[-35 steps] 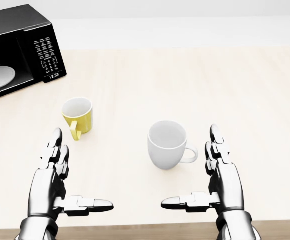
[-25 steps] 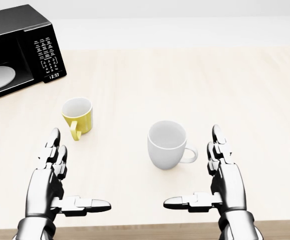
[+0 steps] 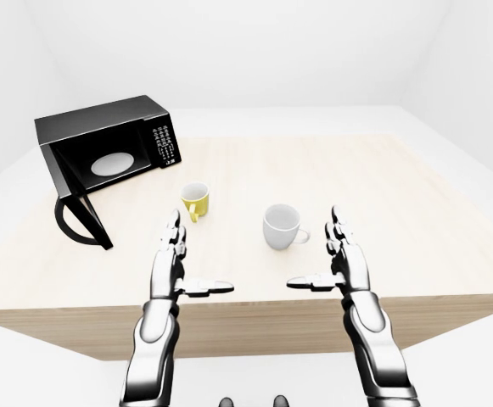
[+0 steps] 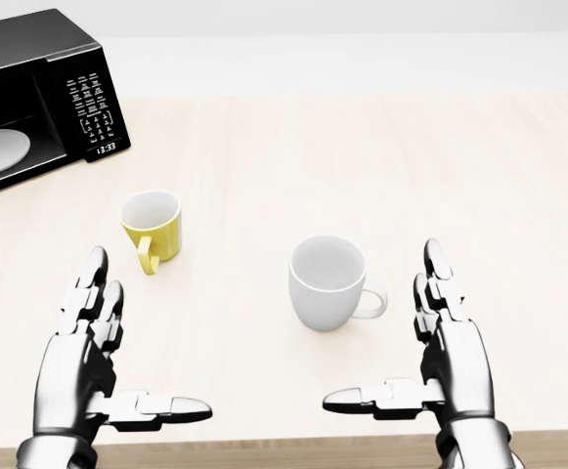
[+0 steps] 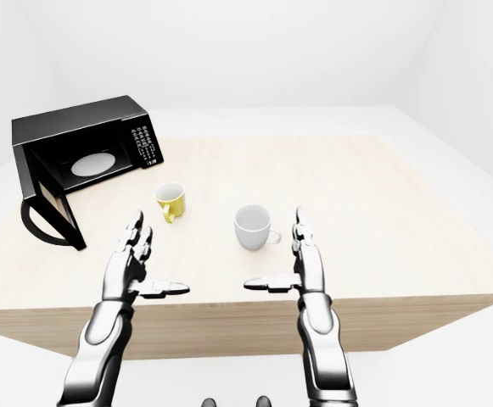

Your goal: Close the microwave.

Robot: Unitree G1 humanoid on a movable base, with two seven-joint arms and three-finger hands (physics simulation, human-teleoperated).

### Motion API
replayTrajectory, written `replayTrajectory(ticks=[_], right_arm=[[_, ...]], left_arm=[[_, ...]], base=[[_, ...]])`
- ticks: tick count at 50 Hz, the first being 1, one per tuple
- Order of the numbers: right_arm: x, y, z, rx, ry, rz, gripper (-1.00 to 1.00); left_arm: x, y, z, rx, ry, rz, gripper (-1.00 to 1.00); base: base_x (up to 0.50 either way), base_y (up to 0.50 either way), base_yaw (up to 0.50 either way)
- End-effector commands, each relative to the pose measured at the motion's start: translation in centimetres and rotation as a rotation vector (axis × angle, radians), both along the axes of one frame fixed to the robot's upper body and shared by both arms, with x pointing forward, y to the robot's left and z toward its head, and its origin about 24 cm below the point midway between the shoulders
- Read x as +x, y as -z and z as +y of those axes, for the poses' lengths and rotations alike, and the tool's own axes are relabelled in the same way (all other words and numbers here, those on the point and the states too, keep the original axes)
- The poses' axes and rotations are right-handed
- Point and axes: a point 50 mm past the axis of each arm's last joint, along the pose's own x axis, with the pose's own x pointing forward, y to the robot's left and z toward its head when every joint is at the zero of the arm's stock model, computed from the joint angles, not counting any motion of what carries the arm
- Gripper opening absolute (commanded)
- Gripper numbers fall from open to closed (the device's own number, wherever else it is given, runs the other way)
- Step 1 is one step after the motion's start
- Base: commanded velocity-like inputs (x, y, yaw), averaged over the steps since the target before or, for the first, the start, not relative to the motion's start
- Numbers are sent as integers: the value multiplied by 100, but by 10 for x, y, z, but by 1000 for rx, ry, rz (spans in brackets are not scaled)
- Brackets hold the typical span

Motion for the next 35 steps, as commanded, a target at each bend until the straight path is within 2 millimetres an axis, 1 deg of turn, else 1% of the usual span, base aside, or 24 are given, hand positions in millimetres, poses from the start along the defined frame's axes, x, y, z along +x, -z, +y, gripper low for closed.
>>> replayTrajectory(ticks=[1,4,6,7,9,11,15,18,23,28,29,35], right_arm=[[-31,-51,3,-24,6,-203,100],[-44,-69,4,-31,10,-278,100],[-56,-85,5,-32,6,-342,100],[-57,-85,5,-32,6,-344,100],[-76,-108,6,-39,9,-440,100],[-82,-113,6,-38,8,-462,100],[-84,-114,7,-42,10,-465,100],[-86,-115,8,-63,16,-465,100],[-81,-110,9,-66,15,-445,100],[-81,-110,9,-66,14,-446,100],[-79,-107,9,-67,14,-431,100],[-78,-107,8,-62,13,-430,100]], left_arm=[[-38,-51,2,3,1,-190,100],[-54,-69,3,1,1,-265,100],[-65,-81,5,4,-2,-311,100],[-66,-82,5,4,-2,-313,100],[-87,-102,7,1,-1,-389,100],[-97,-110,7,4,4,-420,100],[-103,-115,9,2,3,-440,100],[-101,-114,9,0,1,-438,100],[-100,-114,9,-1,0,-441,100],[-101,-115,10,-5,-3,-444,100],[-100,-113,9,-6,-3,-436,100],[-99,-113,9,-9,-3,-439,100]], base=[[0,0,0],[0,0,0],[0,0,0],[0,0,0],[0,0,0],[0,0,0],[0,0,0],[0,0,0],[0,0,0],[0,0,0],[0,0,0],[0,0,0]])
